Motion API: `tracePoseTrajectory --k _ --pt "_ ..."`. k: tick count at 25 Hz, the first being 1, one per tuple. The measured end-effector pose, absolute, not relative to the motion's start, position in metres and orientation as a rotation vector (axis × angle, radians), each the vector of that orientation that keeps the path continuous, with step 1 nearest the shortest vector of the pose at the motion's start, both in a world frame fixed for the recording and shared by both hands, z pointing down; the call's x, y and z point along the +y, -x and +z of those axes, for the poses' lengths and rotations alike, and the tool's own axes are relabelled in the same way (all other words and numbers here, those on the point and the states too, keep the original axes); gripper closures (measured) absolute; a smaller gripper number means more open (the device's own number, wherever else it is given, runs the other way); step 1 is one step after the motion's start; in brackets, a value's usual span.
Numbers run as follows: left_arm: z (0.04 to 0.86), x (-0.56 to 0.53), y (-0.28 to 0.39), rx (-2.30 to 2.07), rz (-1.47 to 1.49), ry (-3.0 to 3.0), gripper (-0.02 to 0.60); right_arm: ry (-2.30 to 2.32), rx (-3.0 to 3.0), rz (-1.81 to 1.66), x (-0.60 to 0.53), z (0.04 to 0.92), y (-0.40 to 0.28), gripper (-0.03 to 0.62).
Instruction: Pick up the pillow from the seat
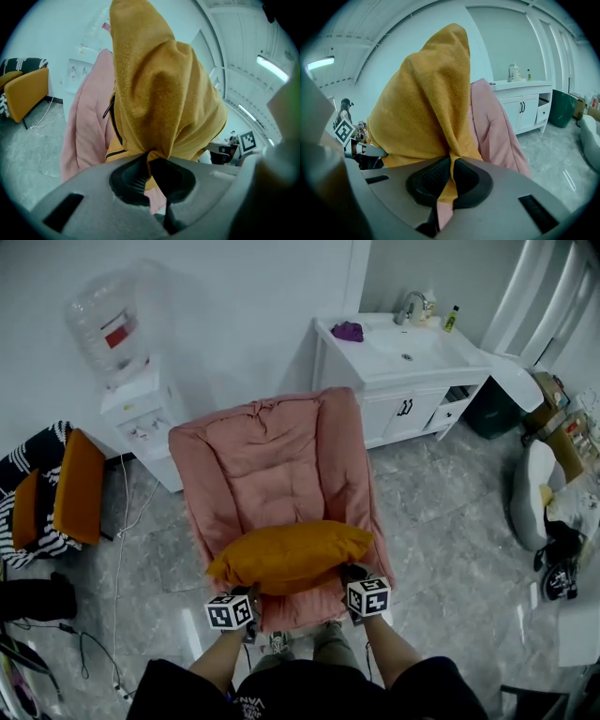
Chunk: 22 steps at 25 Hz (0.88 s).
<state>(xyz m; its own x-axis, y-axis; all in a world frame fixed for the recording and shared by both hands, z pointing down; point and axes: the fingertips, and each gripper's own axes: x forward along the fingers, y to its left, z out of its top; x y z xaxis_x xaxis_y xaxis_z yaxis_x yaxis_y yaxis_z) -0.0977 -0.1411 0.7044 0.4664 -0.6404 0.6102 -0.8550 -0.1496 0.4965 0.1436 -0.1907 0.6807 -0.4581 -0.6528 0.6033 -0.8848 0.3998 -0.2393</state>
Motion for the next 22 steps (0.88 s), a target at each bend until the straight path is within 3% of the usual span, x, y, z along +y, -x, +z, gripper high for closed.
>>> tracePoseTrajectory --k 22 --pt "0.612 -0.127 0.108 -1.172 0.380 -2.214 0.561 -1.560 -2.334 0.681 -0.148 0.581 -0.139 0.585"
